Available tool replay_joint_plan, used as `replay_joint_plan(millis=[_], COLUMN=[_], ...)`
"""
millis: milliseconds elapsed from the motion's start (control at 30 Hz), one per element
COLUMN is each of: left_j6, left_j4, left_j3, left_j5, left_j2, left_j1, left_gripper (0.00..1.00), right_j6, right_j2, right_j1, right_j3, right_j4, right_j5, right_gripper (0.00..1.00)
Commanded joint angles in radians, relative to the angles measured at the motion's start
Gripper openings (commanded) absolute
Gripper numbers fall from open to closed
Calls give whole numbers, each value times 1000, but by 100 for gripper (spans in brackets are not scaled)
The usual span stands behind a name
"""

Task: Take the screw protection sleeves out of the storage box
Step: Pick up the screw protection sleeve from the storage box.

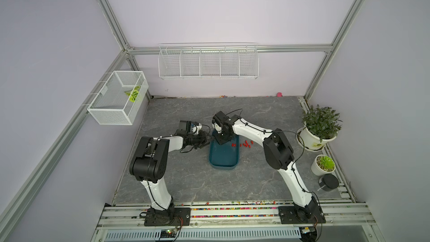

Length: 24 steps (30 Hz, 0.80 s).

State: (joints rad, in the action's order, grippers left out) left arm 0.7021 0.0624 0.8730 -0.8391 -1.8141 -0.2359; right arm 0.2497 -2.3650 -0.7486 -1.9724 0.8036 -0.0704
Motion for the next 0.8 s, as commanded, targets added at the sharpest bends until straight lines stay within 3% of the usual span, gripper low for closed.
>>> replay_joint_plan(millis=[0, 767], left_j6=[-13, -12], left_j4=[-7, -8], left_j3=[12, 14], left_j5=[-5, -5], left_j2=[-8, -11], left_j1=[-2, -2], left_gripper=[44, 44], right_j6=[8, 0], right_j2=[-23, 40], right_j1=[-8, -7], right_j3=[-6, 45], right_j4=[42, 9], right_j5=[14, 15], right_gripper=[27, 11])
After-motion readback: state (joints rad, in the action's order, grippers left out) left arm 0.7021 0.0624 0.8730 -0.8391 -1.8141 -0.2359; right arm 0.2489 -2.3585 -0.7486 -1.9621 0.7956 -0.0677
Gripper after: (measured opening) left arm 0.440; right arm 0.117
